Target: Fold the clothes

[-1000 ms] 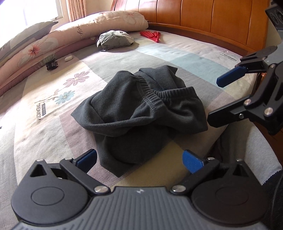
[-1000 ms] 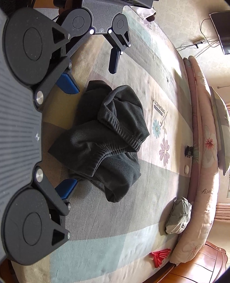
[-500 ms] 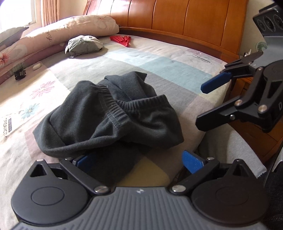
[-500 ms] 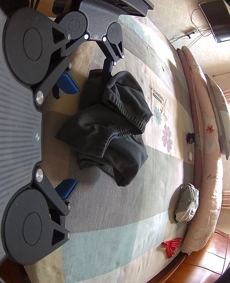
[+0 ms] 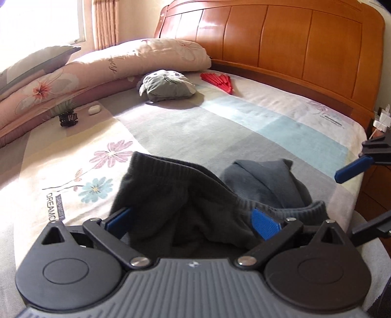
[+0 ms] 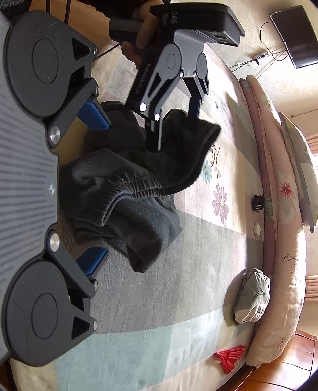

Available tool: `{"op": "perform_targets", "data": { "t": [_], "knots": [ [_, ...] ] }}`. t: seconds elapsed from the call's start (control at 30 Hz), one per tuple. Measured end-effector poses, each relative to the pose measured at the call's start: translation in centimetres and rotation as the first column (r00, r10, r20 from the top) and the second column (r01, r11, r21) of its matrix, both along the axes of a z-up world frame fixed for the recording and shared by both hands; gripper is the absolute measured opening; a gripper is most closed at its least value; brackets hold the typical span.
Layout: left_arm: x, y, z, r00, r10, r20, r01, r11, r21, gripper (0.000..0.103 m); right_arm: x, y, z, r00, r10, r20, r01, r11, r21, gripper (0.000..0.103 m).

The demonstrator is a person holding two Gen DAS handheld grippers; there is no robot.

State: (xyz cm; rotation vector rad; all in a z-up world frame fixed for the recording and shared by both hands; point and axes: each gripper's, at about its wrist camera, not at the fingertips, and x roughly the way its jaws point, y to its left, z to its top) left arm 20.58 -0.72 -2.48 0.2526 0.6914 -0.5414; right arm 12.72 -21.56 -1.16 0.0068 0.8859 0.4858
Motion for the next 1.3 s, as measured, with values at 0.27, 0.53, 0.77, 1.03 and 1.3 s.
{"op": "perform_targets", "data": {
  "t": [0.27, 0.53, 0.77, 1.03, 1.3],
  "knots": [
    [2.0, 2.4, 0.4, 0.992, 0.124, -0.024, -0.125, 0.992, -0.035, 0.102, 1.4, 1.8, 0.0, 0.998, 0.066, -0.006, -0.066, 0.997, 0.028, 0.103],
    [-1.8, 4.4, -0.4, 0.987, 0.159, -0.031, -0.160, 0.986, -0.038, 0.102, 3.1, 3.6, -1.2, 0.984, 0.178, -0.010, -0.175, 0.978, 0.116, 0.103],
    [-2.8, 4.9, -0.4, 0.985, 0.159, -0.066, -0.161, 0.987, -0.023, 0.102, 4.5, 3.8, -4.9, 0.978, 0.206, -0.025, -0.205, 0.978, 0.045, 0.103],
    [-1.8, 4.6, -0.6, 0.981, 0.173, -0.082, -0.178, 0.982, -0.057, 0.102, 4.0, 3.5, -3.9, 0.972, 0.233, -0.035, -0.232, 0.973, 0.020, 0.103],
    [-3.7, 5.2, -2.4, 0.975, 0.177, -0.131, -0.187, 0.980, -0.065, 0.102, 7.7, 3.2, 0.6, 0.959, 0.271, 0.082, -0.275, 0.960, 0.053, 0.086]
  ]
}}
